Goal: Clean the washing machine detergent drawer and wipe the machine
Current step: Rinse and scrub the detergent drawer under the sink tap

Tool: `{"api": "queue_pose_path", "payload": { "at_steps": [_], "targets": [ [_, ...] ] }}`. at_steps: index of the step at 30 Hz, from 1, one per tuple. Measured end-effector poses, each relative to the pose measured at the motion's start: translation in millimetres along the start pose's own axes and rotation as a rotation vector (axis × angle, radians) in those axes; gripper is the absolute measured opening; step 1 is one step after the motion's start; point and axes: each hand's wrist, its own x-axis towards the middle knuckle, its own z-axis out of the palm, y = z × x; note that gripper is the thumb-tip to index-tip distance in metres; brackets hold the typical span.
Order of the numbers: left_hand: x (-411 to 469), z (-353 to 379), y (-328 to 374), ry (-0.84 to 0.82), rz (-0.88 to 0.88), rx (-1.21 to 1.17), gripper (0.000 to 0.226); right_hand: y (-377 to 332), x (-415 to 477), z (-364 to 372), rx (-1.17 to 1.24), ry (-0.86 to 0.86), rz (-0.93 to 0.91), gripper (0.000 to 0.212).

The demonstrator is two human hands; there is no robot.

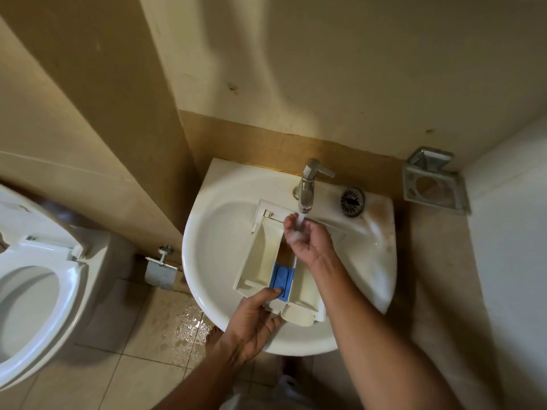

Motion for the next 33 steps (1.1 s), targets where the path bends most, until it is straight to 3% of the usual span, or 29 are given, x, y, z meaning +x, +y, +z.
{"api": "queue_pose_path", "payload": {
  "at_steps": [2, 5, 7, 10, 12, 14, 16, 20, 23, 29, 31, 33],
  "targets": [
    [1.2, -3.1, 2.6, -0.001, -0.025, 0.009, 0.059, -3.7, 7.4, -1.1, -0.012, -0.002, 0.015, 0.023],
    [1.9, -3.5, 6.5, 0.001, -0.061, -0.002, 0.043, -8.1, 7.2, -5.9, -0.162, -0.047, 0.009, 0.012],
    [2.0, -1.0, 7.6, 0.020, -0.091, -0.046, 0.038, -10.2, 2.1, -8.4, -0.595, -0.065, -0.016, 0.010],
    [2.6, 2.8, 9.3, 0.099, -0.085, -0.065, 0.047, -8.1, -12.1, -5.8, -1.539, -0.052, -0.156, 0.016],
    [1.7, 5.0, 10.0, 0.126, -0.072, -0.058, 0.048, -6.7, -18.5, -1.9, -1.824, 0.007, -0.264, 0.018],
    [0.5, 6.1, 9.8, 0.145, -0.075, -0.043, 0.050, -8.3, -20.4, 1.1, -1.718, 0.127, -0.354, 0.015],
    [1.1, 5.9, 8.7, 0.162, -0.083, -0.029, 0.051, -12.3, -16.8, 2.0, -1.330, 0.217, -0.344, 0.016],
    [4.4, 4.8, 5.1, 0.186, -0.066, -0.035, 0.052, -7.9, -4.4, 0.4, -0.376, 0.117, -0.169, 0.024],
    [5.2, 8.2, 1.1, 0.222, -0.027, 0.041, 0.036, -0.4, 3.3, -0.9, -0.165, 0.044, -0.149, 0.018],
    [11.9, 10.3, -3.6, 0.424, 0.016, 0.420, 0.032, 1.2, -0.6, -11.5, -0.149, -0.039, -0.073, 0.018],
    [8.8, 14.0, 3.3, 0.443, -0.051, 0.528, 0.032, -4.2, -7.8, -11.6, -0.528, -0.037, -0.080, 0.015],
    [3.4, 20.5, 12.5, 0.439, -0.178, 0.659, 0.034, -7.2, -14.7, -13.6, -1.216, -0.056, -0.122, 0.016]
  ]
}}
